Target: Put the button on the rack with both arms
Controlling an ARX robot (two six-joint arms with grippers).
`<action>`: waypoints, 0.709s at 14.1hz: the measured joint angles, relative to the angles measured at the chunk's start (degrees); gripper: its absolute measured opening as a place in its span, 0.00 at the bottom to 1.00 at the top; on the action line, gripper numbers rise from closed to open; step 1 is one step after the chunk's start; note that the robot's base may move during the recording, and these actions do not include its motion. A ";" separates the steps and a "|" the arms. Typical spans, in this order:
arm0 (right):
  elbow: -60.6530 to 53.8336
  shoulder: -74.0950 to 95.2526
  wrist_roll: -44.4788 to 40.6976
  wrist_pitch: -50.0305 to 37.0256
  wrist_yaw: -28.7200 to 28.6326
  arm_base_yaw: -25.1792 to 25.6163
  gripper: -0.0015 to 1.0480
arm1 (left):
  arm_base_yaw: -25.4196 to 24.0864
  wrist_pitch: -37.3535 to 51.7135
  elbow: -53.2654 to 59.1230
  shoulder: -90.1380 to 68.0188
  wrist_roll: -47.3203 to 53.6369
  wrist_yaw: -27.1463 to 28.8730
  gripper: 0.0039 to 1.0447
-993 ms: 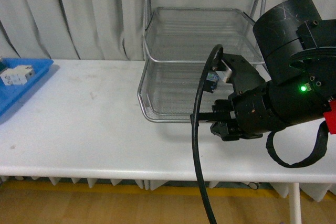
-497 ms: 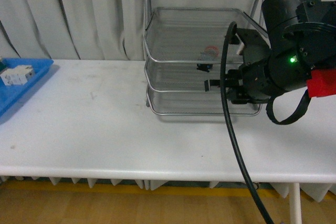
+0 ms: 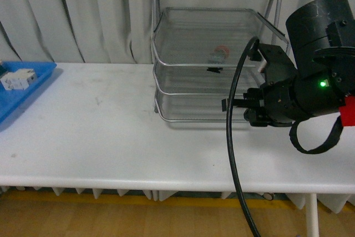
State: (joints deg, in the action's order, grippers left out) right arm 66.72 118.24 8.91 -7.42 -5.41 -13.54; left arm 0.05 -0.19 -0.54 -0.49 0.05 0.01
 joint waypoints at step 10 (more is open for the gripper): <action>-32.83 -37.64 4.17 -27.87 -7.98 23.23 0.02 | 0.00 -0.02 0.00 0.00 0.00 0.00 0.94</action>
State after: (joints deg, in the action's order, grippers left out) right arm 33.89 80.60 13.08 -35.29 -13.39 9.69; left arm 0.05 -0.21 -0.54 -0.49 0.05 0.01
